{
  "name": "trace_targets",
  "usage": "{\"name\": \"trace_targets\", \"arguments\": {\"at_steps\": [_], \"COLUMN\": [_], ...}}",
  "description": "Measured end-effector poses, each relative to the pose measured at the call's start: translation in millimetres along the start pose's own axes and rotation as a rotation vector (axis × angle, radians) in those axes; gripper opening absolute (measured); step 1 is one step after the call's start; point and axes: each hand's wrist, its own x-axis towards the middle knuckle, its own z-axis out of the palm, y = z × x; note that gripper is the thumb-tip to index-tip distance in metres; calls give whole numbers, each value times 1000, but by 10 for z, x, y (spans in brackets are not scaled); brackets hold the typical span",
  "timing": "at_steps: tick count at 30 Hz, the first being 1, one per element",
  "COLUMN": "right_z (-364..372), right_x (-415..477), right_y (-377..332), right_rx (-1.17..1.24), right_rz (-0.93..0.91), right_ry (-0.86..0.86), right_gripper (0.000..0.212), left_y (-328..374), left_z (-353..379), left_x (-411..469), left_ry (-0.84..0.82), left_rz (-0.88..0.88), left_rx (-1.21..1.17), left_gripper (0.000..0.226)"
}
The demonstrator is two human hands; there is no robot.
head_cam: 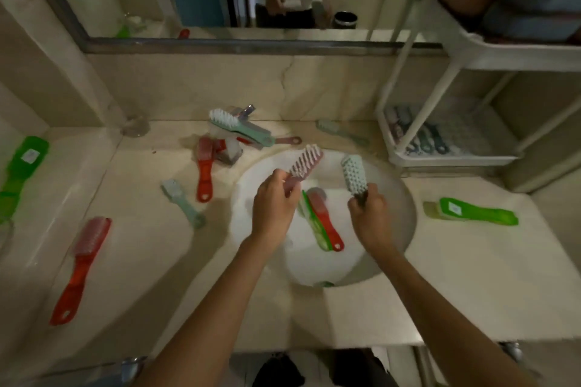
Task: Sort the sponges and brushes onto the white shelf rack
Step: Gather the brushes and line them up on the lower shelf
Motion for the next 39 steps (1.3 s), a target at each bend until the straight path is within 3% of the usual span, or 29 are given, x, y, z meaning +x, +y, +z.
{"name": "trace_targets", "arguments": {"at_steps": [8,13,18,23,28,33,35,39], "right_z": [-902,-1445,-1738,-1726,-1567,-1391,-1313,-1246], "right_x": [643,1275,1999,2580,2876,3095,3159,3180], "right_y": [765,1259,1528,1577,1590,1588,1591,1621], "right_rx": [34,-86,-214,-286,-275,-90,25,-52], "right_rz": [133,203,199,141,139,228,257,202], "right_ry": [226,135,-52,-177,-239,-208,-168,-170], "right_gripper": [21,30,34,32,32,15,22,19], "left_y": [1111,1773,2188,2214,2140,2130,2113,2071], "left_z": [1025,1746,2279,2535,2622,2678,2706,2737], "left_x": [154,331,722,1083,1295,1389,1418,1437], "left_ry": [-342,-436,-398,-312,-247,-212,-217,-203], "left_rz": [108,21,-266,-461,-490,-513,-509,-506], "left_rx": [-86,-228,-406,-429,-436,-452,-442,-442], "left_gripper": [10,13,29,14,22,18,15,17]}}
